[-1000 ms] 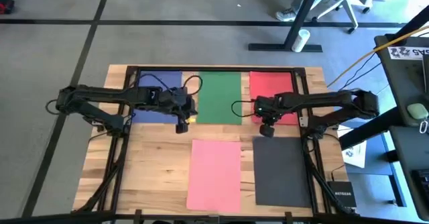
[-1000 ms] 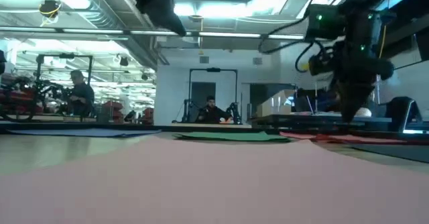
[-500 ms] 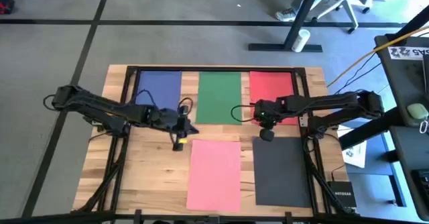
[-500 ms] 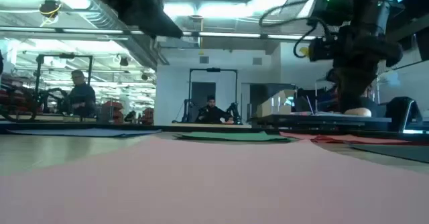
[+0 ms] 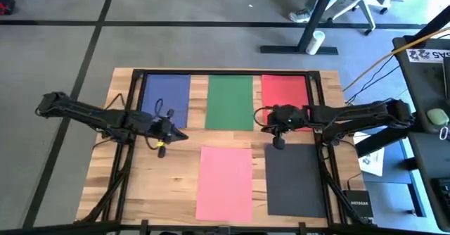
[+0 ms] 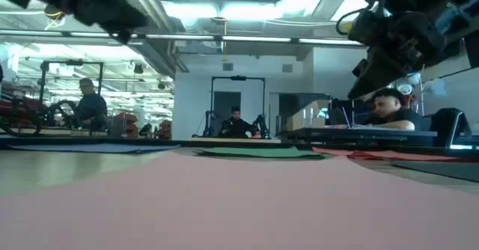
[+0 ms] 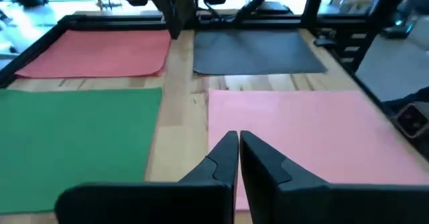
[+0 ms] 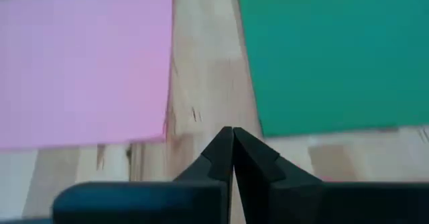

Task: Organize paper
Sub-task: Return to Home Position

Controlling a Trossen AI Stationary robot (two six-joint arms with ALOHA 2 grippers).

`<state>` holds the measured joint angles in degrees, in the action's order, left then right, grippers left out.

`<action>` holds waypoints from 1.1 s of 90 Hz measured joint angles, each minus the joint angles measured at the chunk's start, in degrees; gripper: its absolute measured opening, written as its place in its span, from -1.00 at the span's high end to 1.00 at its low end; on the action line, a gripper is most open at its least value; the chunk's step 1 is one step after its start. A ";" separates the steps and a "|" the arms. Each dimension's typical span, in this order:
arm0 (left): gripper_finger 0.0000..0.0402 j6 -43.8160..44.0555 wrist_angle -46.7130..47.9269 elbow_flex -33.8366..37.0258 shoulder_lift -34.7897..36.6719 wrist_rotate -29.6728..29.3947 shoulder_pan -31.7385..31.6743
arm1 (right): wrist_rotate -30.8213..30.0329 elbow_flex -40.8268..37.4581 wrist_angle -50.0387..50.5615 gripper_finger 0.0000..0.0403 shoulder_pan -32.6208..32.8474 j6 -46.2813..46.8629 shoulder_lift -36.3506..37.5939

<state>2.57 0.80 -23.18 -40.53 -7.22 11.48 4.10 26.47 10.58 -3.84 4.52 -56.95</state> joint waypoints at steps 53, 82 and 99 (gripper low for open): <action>1.00 6.05 16.39 8.60 38.12 -0.28 0.62 | 3.12 -19.00 -18.53 1.00 -10.22 4.15 27.44; 1.00 6.20 13.68 14.13 40.30 -11.23 0.57 | 2.99 -25.64 -17.79 1.00 -10.93 6.95 45.32; 1.00 1.31 -2.43 21.52 40.32 -12.98 0.53 | 0.42 -26.03 -11.49 1.00 -10.91 7.62 52.48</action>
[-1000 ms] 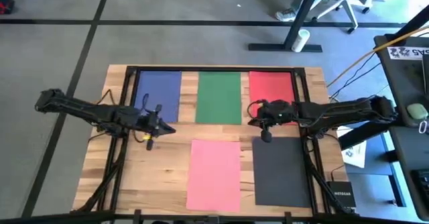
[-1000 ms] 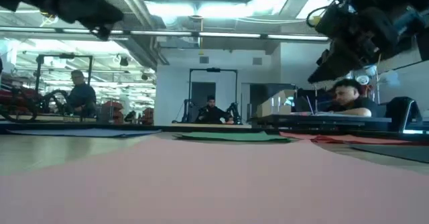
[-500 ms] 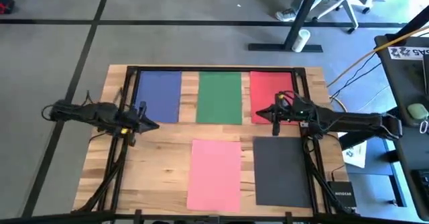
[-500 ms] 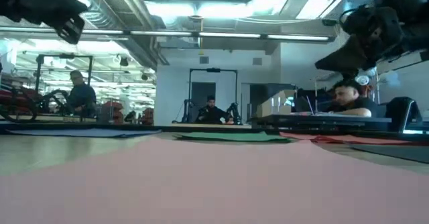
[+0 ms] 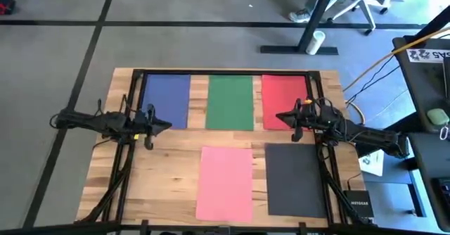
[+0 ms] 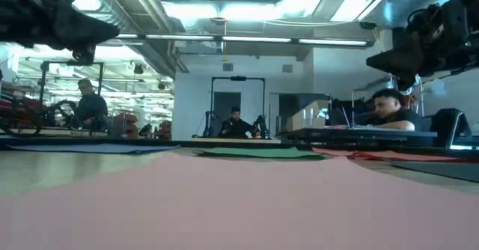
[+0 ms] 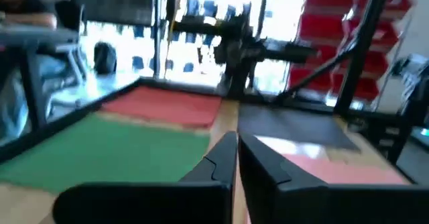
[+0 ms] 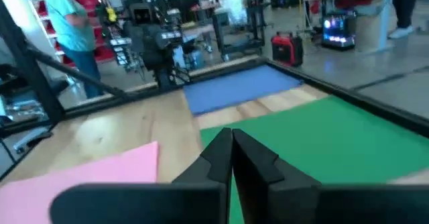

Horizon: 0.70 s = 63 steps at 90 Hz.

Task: Organize paper
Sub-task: Return to Home Position

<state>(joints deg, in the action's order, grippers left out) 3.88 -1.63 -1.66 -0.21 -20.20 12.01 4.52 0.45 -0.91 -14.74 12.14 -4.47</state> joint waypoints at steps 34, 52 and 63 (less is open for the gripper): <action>1.00 -1.80 -2.12 1.13 -0.03 -4.34 -0.11 | -0.54 0.00 -0.21 1.00 0.07 -4.18 2.58; 1.00 -1.41 -2.10 1.13 -0.05 -4.35 -0.11 | -5.00 0.00 0.51 1.00 0.07 -5.01 -2.97; 1.00 -1.35 -2.08 1.13 -0.42 -4.34 -0.11 | -4.92 0.00 0.41 1.00 0.09 -4.30 -6.92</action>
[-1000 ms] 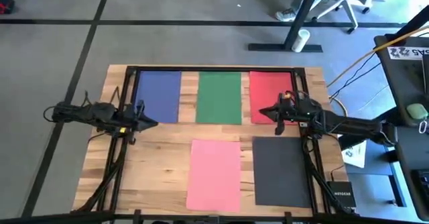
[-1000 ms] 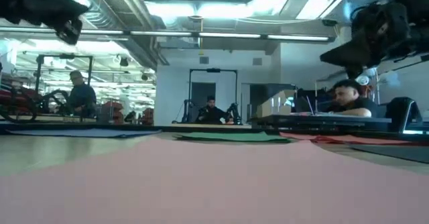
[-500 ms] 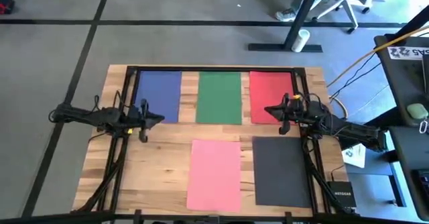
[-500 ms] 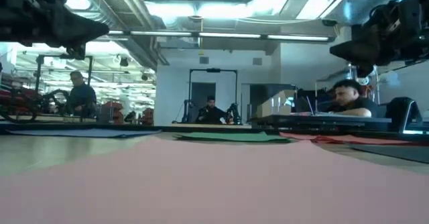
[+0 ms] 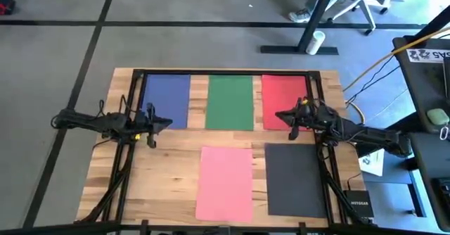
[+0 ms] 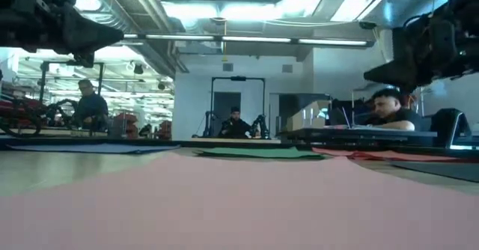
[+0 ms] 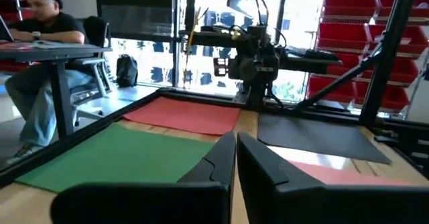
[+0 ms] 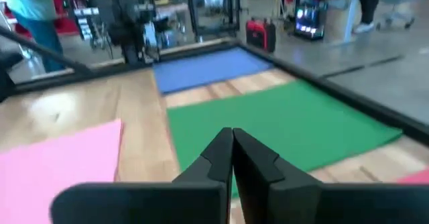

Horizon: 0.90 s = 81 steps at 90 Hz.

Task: Organize paper
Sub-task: Return to Home Position

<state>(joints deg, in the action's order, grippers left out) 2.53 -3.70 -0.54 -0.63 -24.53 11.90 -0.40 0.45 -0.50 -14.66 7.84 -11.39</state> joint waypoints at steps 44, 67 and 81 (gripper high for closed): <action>1.00 2.41 -0.20 0.00 0.38 -1.67 0.00 | 1.18 0.00 -2.59 1.00 0.00 -1.51 4.86; 1.00 2.35 -0.13 0.00 0.38 -1.86 0.00 | 6.00 -0.02 -2.09 1.00 0.00 -1.71 11.15; 1.00 1.89 -0.13 0.00 0.40 -1.95 0.00 | 4.08 -0.02 -0.66 1.00 0.02 -1.63 11.16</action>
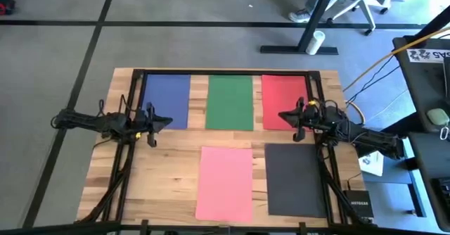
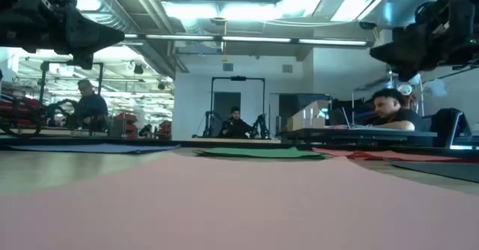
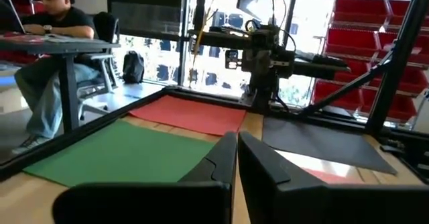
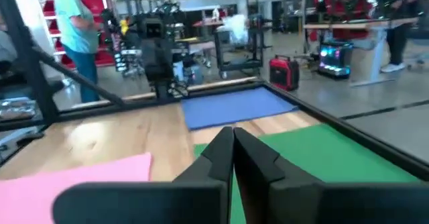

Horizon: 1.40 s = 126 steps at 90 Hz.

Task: Organize paper
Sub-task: Return to Home Position

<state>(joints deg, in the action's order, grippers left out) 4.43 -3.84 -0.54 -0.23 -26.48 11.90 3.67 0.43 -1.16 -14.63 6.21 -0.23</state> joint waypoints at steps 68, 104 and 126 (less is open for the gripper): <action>1.00 0.04 0.08 0.00 -0.09 0.10 0.13 | -3.69 0.00 0.71 1.00 -0.02 3.85 -0.02; 1.00 0.06 0.10 0.00 -0.09 0.09 0.13 | -3.91 0.00 0.70 1.00 -0.02 7.49 -0.02; 1.00 0.07 0.11 0.00 -0.09 0.10 0.13 | -3.12 0.00 0.69 1.00 -0.02 11.48 -0.02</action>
<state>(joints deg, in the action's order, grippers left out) 4.49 -3.73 -0.54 -0.32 -26.38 12.03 0.55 0.43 -0.47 -14.66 17.69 -0.25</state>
